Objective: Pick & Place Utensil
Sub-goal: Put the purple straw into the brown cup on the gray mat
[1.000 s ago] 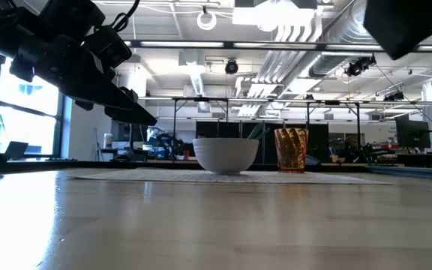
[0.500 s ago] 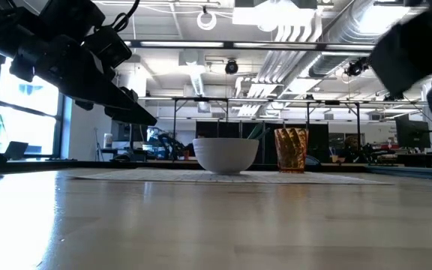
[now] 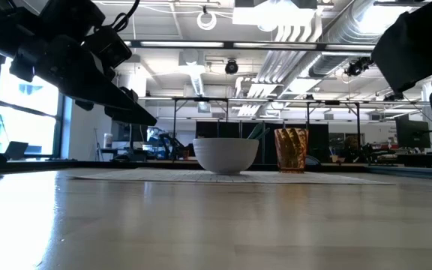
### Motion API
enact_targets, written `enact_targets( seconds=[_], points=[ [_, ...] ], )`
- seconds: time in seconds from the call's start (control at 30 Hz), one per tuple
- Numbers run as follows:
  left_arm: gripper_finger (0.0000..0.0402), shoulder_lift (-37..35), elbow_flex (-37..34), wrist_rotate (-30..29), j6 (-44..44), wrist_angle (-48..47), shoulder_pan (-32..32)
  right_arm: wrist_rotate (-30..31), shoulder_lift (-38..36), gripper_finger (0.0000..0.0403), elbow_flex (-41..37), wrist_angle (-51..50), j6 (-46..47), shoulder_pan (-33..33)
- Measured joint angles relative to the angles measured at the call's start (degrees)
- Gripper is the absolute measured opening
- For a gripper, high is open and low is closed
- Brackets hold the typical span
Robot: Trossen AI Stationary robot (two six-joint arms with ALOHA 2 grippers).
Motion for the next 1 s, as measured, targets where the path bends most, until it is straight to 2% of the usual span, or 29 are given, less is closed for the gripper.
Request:
enact_targets(
  seconds=[0.27, 0.57, 0.77, 1.0],
  points=[
    [0.0399, 0.00, 0.00, 0.00, 0.01, 0.00, -0.01, 0.87, 0.04, 0.0043, -0.05, 0.44, -0.32, -0.12],
    [0.0399, 0.00, 0.01, 0.00, 0.00, 0.00, 0.00, 1.64, -0.58, 0.0015, -0.31, 0.12, -4.84, -1.50],
    [0.0399, 0.00, -0.01, 0.00, 0.02, -0.04, -0.01, 13.88, -6.69, 0.0013, -0.35, -0.77, -14.74, -5.52],
    [0.0399, 0.00, 0.01, 0.01, 0.01, -0.04, -0.01, 24.12, -17.87, 0.0013, -0.26, -3.25, -27.13, -11.94]
  ],
)
